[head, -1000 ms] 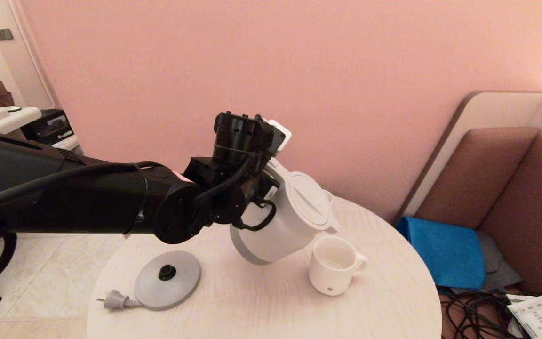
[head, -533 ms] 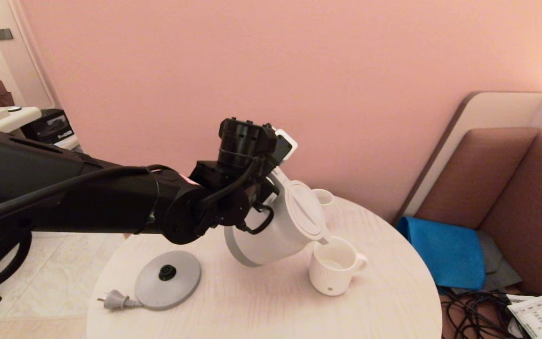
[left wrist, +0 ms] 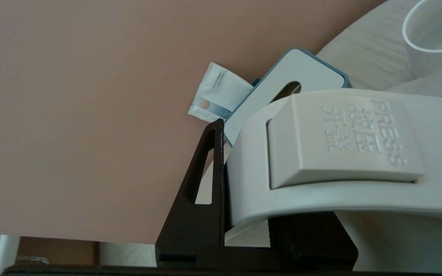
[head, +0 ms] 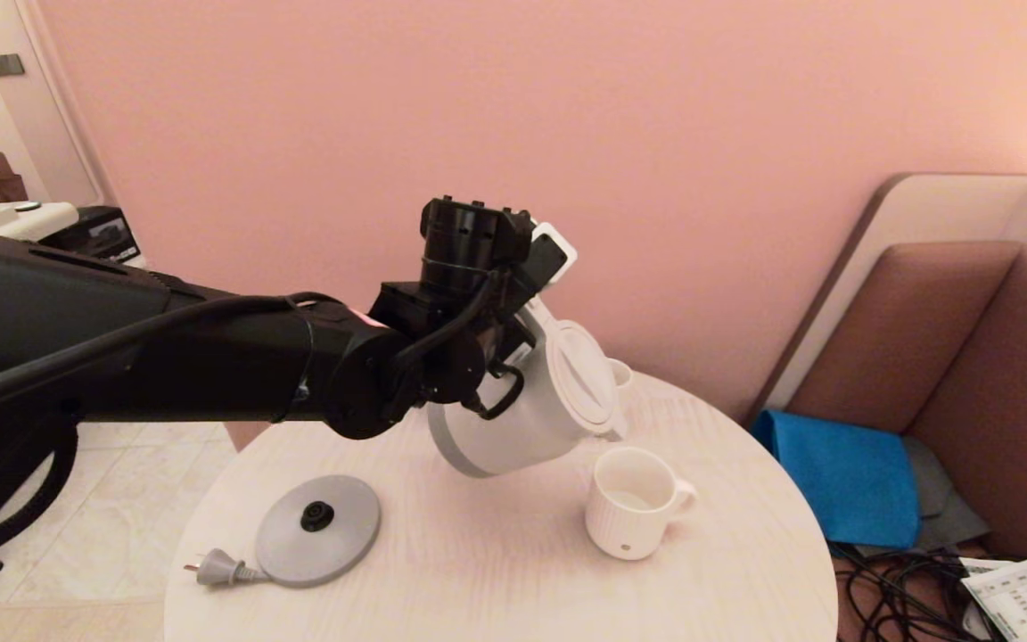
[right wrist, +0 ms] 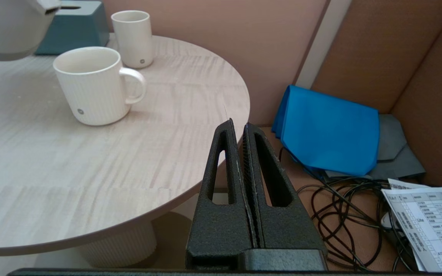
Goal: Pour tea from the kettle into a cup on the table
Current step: Pour water into the cup
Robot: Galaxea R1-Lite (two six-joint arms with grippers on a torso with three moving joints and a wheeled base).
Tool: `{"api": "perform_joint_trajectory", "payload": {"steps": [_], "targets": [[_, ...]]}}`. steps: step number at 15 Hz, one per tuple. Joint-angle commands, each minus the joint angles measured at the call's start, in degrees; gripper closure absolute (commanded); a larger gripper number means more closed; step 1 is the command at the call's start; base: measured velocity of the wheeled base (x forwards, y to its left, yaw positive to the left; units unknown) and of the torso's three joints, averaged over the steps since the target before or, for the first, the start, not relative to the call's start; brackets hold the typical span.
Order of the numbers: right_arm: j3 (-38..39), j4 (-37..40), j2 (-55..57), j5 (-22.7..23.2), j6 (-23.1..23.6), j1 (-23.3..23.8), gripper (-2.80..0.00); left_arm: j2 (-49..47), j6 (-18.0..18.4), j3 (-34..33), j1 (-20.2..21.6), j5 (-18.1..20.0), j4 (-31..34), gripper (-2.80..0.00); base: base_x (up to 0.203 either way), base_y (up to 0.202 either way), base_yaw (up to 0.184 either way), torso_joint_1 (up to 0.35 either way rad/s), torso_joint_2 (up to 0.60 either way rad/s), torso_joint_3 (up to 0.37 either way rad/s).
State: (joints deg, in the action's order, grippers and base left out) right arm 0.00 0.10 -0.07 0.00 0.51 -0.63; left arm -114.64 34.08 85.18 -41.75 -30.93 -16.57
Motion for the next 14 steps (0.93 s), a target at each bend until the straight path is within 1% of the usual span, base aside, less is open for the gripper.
{"api": "perform_joint_trajectory", "payload": {"steps": [1,6,10,12,14], "targets": [[0.00,-0.01,0.07,0.00,0.02,0.02,0.00,-0.62,1.08,0.83,0.00,-0.19,-0.13,0.00,0.000,0.000,0.000,0.000,0.00,0.000],[0.00,-0.01,0.07,0.00,0.02,-0.05,0.00,-2.16,5.04,3.80,-1.61,-0.34,-0.13,0.00,0.000,0.000,0.000,0.000,0.00,0.000],[0.00,-0.01,0.07,0.00,0.02,-0.07,0.00,-2.85,7.31,4.04,-2.98,-0.86,-0.17,0.00,0.000,0.000,0.000,0.000,0.00,0.000],[0.00,-0.01,0.07,0.00,0.02,-0.07,0.00,-3.08,8.87,3.95,-3.37,-2.45,-0.22,0.00,0.000,0.000,0.000,0.000,0.00,0.000],[0.00,-0.01,0.07,0.00,0.02,-0.07,0.00,-3.13,10.31,4.03,-3.56,-2.65,-0.31,0.00,0.000,0.000,0.000,0.000,0.00,0.000]]}}
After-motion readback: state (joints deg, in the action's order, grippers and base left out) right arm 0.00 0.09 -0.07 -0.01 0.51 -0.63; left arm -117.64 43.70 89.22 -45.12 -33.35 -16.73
